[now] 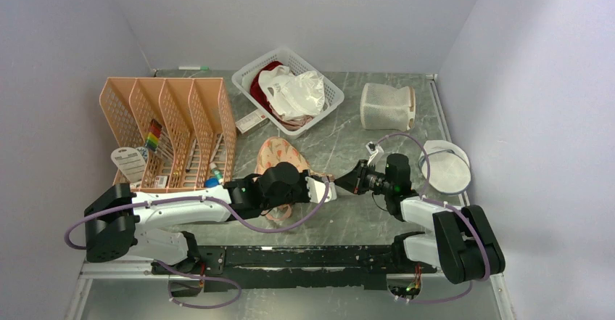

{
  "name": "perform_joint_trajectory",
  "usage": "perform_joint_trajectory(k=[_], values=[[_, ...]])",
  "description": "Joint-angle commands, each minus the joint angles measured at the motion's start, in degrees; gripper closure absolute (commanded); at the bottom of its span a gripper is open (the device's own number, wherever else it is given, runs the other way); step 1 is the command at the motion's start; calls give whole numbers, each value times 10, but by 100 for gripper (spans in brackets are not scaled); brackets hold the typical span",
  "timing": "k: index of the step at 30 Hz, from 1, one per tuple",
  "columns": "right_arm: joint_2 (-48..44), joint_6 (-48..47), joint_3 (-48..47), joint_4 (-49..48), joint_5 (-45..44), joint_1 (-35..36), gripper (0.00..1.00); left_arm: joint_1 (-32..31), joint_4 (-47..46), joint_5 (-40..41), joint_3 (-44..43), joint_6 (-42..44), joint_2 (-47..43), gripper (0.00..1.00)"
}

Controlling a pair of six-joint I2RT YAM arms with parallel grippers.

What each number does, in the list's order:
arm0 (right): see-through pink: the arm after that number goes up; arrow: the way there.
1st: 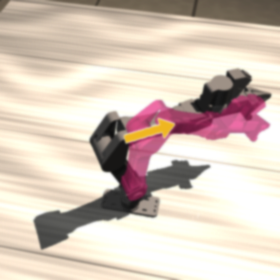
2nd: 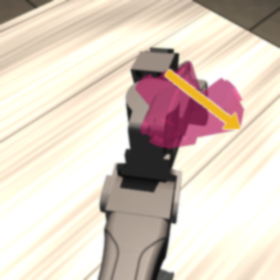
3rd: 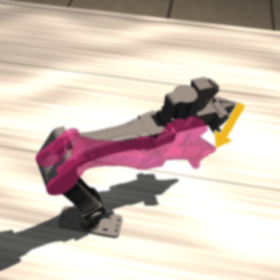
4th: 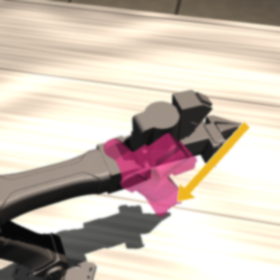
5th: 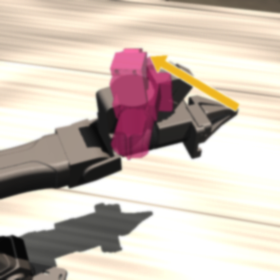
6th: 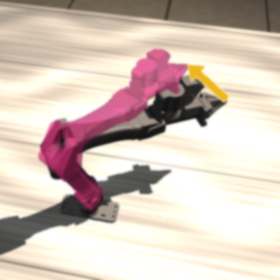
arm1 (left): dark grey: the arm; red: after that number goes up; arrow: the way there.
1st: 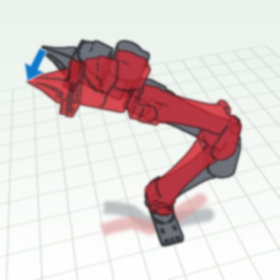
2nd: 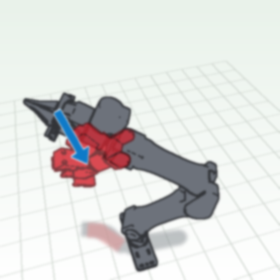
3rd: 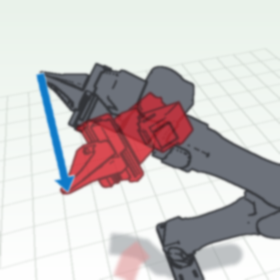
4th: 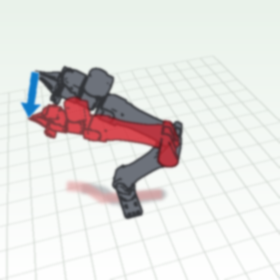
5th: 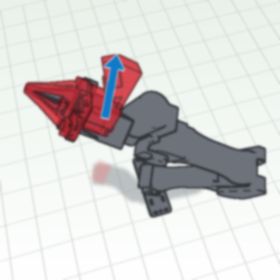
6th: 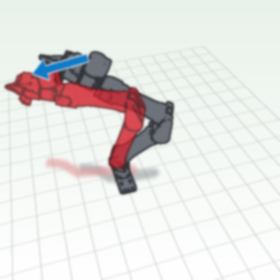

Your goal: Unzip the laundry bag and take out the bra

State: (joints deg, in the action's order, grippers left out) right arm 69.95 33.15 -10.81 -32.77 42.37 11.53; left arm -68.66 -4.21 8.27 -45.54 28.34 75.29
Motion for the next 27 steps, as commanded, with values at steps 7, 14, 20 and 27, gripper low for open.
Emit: perform_joint_trajectory(k=[7, 14, 20, 27], values=[[-21, 6, 7, 33, -34, -10, 100, 3, 26, -131, -16, 6, -28, 93], [-157, -17, -24, 231, -94, -11, 67, 32, -14, -189, -10, -50, -72, 0], [-284, -40, -56, 357, -149, -7, 49, 138, -64, -234, -16, -127, -131, 0], [-230, -110, -157, 413, -233, 122, 21, 256, -200, -93, 37, -234, -181, 2]])
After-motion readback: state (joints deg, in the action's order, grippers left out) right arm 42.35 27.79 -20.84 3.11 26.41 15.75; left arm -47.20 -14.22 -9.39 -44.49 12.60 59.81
